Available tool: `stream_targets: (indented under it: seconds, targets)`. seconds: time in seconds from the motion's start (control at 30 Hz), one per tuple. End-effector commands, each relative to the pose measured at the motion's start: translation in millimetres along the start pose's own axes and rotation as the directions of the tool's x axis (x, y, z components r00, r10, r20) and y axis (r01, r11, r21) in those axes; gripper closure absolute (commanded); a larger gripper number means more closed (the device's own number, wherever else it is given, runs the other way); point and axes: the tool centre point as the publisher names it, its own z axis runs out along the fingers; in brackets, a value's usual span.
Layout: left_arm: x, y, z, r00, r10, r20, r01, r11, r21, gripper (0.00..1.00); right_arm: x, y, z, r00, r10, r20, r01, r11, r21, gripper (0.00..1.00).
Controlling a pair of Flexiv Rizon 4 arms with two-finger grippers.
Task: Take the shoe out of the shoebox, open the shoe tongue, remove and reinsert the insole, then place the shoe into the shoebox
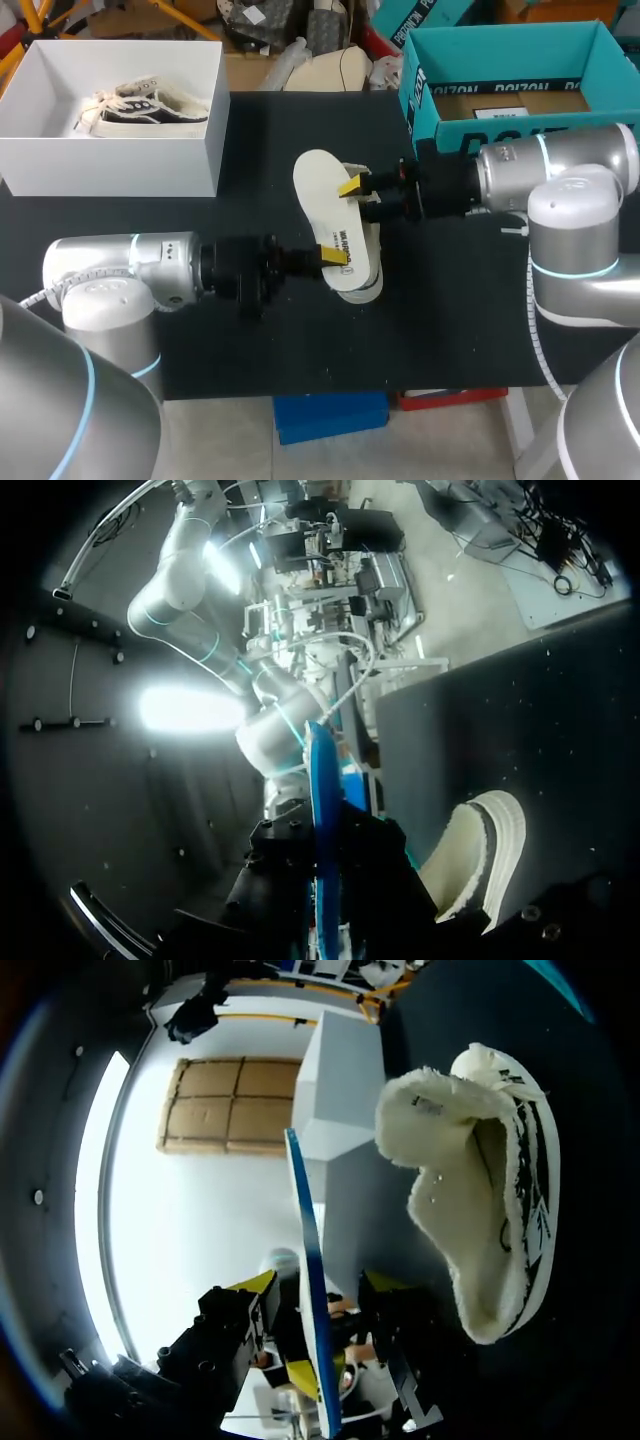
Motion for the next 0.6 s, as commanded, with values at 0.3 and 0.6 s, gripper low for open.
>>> stream_targets:
  seconds: [0.3,0.6]
  targets:
    - [-0.5,-1.5,0.2,1.0,0.003,-0.003,-0.003,1.0,-0.005,1.0,-7.3,1.8,5.5,1.0,0.018,-0.011,-0.018,0.999,-0.028,1.0]
    - [-3.4,-3.0,0.0,0.999,0.029,-0.015,-0.029,1.0,0.004,1.0,-7.3,1.8,5.5,1.0,0.018,-0.011,-0.018,0.999,-0.028,1.0]
